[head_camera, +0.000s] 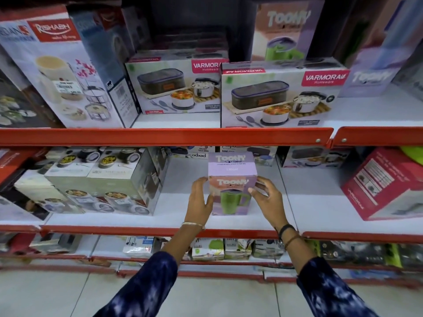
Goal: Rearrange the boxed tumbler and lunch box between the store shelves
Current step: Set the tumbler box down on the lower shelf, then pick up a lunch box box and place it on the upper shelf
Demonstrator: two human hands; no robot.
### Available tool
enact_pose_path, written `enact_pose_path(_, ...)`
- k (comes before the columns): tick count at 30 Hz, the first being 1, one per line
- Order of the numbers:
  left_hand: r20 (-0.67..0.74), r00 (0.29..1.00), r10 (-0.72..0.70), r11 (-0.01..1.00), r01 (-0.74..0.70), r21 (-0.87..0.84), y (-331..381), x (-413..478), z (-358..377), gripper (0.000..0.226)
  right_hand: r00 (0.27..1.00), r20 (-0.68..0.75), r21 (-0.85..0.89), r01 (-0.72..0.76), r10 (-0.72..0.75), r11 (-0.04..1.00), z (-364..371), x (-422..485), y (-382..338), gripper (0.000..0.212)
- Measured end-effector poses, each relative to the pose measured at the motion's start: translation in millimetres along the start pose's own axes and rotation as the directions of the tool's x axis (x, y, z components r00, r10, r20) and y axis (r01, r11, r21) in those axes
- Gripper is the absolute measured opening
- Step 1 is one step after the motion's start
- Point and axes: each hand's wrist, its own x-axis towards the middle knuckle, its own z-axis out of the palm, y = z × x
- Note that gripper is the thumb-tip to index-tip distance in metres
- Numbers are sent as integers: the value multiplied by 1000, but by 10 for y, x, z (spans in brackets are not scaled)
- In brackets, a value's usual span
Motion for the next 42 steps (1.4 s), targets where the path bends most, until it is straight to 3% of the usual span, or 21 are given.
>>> enact_pose_path(5, -170, 943, 286, 958, -287, 16, 439, 7, -159, 30, 973, -164, 24, 169, -163, 985, -150, -26, -427, 33)
enact_pose_path(9, -306, 819, 486, 864, -502, 27, 986, 324, -365, 26, 856, -301, -46, 427, -420, 903, -375, 131, -1096, 27)
enact_pose_path(11, -370, 790, 488, 855, -519, 20, 1221, 564, -461, 25, 782, -364, -115, 501, -505, 858, -511, 270, -1399, 26)
enact_pose_path(15, -315, 881, 354, 928, -373, -1, 1504, 984, -564, 37, 677, -507, -282, 455, -534, 845, -792, 605, -1713, 31)
enact_pose_path(17, -252, 928, 274, 955, -294, -44, 1546, 1103, -558, 39, 703, -538, -339, 325, -465, 883, -898, 756, -1757, 39)
enact_pose_path(20, -218, 966, 135, 966, -178, -187, 1545, 1187, -540, 32, 803, -535, -313, 100, -262, 945, -1003, 917, -1757, 48)
enact_pose_path(22, -204, 975, 94, 957, -144, -251, 1552, 1194, -538, 29, 849, -494, -282, 46, -187, 958, -1027, 975, -1762, 44)
enact_pose_path(26, -224, 971, 86, 929, -159, -333, 1609, 1160, -617, 32, 825, -521, -174, 150, -220, 973, -1042, 971, -1843, 34)
enact_pose_path(30, -341, 924, 175, 909, -285, -305, 1692, 1111, -839, 31, 798, -536, -29, 310, -277, 950, -1070, 836, -1978, 26)
enact_pose_path(35, -440, 883, 165, 901, -317, -298, 1755, 883, -1107, 31, 816, -454, 34, 418, -359, 908, -1078, 630, -2049, 35)
enact_pose_path(42, -453, 883, 120, 928, -262, -264, 1658, 598, -1232, 30, 856, -412, 103, 385, -313, 917, -994, 427, -1921, 32)
